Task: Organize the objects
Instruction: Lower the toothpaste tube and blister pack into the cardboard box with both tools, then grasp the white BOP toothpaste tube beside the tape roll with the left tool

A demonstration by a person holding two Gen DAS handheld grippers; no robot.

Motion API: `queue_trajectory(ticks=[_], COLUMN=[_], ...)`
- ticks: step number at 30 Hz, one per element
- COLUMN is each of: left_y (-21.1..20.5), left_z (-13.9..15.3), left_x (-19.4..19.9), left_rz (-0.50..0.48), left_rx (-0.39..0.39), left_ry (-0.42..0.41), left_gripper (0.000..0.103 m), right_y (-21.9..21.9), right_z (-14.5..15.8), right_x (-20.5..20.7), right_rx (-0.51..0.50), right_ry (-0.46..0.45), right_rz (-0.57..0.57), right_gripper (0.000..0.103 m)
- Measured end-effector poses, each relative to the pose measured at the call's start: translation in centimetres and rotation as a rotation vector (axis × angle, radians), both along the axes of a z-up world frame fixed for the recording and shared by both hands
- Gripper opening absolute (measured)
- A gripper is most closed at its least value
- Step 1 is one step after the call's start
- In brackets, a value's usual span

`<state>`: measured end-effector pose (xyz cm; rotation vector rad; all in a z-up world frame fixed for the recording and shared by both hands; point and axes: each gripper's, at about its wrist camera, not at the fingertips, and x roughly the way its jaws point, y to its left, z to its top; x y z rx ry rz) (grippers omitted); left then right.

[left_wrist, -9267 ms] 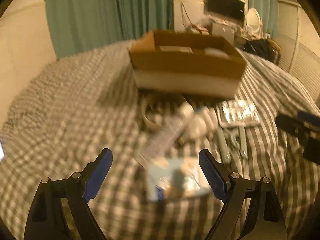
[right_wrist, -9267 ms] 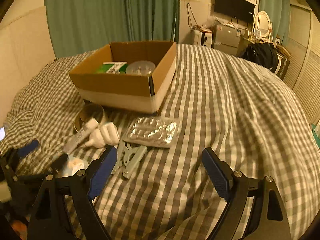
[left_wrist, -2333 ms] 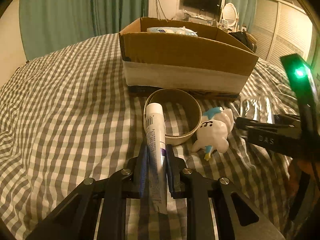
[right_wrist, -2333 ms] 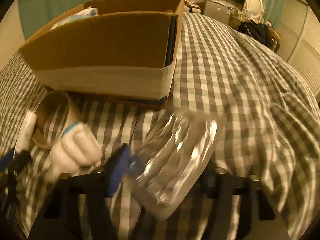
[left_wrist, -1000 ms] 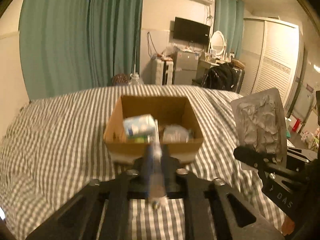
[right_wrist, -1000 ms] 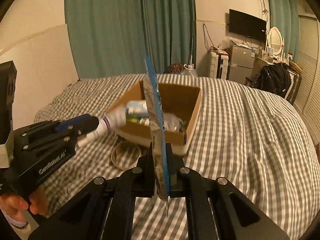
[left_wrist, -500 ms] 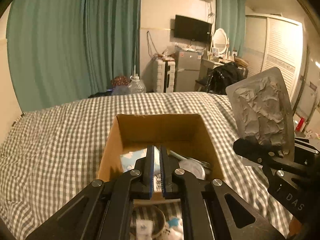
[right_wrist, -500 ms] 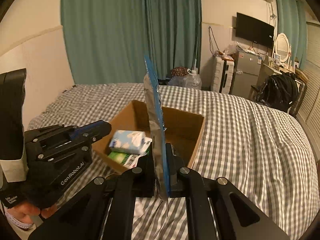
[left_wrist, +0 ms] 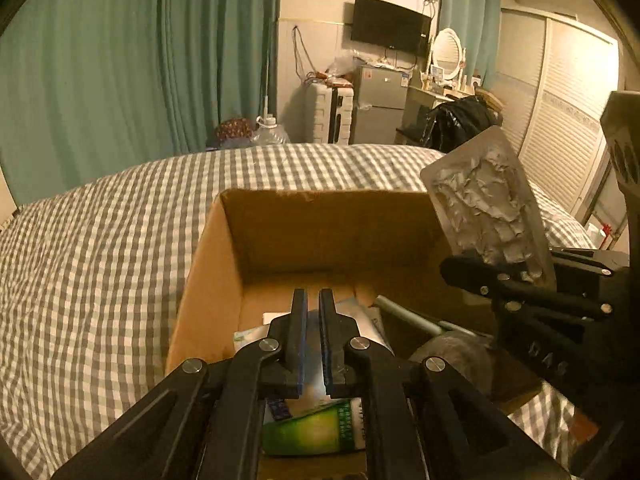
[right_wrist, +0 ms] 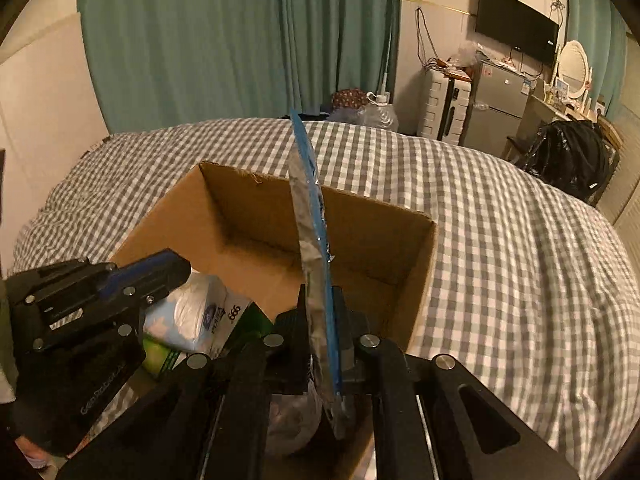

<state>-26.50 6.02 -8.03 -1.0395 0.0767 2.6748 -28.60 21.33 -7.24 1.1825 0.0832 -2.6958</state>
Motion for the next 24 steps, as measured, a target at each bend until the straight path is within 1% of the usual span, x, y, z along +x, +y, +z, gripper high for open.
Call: queue_trajectory(ticks=[1,2,3,4,5,8,10,12,14,17,20,24], left_y=[-0.2,-0.3,-0.3,-0.4,-0.4,-1.0,-1.3,-1.6,-1.7,-2.2,-3.0,-4.4], left_z=[-0.1,-0.1,-0.1,-0.1,0.1,0.3,0.8,1.6,2.9,4.7,6.2,6.7], left_x=[0.0,0.1,0.2,0.4,0.4,1.0,1.8,3.2,4.7,7.0,9.5,12.8], left_rz=[0.000,0.000,0.003,0.007,0.016,0.021,0.031,0.042,0.048,0.065,0.089,0.125], left_rx=[0.000,-0.003,-0.010,-0.014,-0.017,0.007,0.005,-0.005,-0.008,-0.026,-0.034,-0.052], left_ry=[0.006,0.011,0.018,0.026,0.033,0.021,0.022,0.037,0.051,0.069,0.092,0.110], left_gripper=[0.012,0.022,0.041,0.050,0.057,0.058,0.060,0.065,0.067,0.068,0.069,0.071], right_y=[0.0,0.1,0.1,0.1,0.2,0.5,0.7,1.0,1.2,1.2,1.0,0.4], right_z=[-0.1,-0.1,0.0,0.2,0.6,1.8,2.8,4.1,5.4,7.5,9.0,9.5], right_x=[0.1,0.1,0.3,0.6,1.0,1.9,3.1,4.6,6.4,9.2,11.8,15.0], right_rx=[-0.005,-0.007,-0.007,-0.007,-0.006,-0.016,-0.015,-0.014,-0.026,-0.041,-0.033,-0.029], right_ry=[0.001,0.006,0.015,0.029,0.045,0.063,0.074,0.087,0.105,0.136,0.162,0.171], right_rz=[0.002,-0.002,-0.007,-0.013,-0.020,-0.025,-0.033,-0.046,-0.045,-0.033,-0.026,-0.005], right_gripper=[0.029,0.053,0.061,0.064,0.064,0.064,0.064,0.064,0.064,0.064,0.064,0.064])
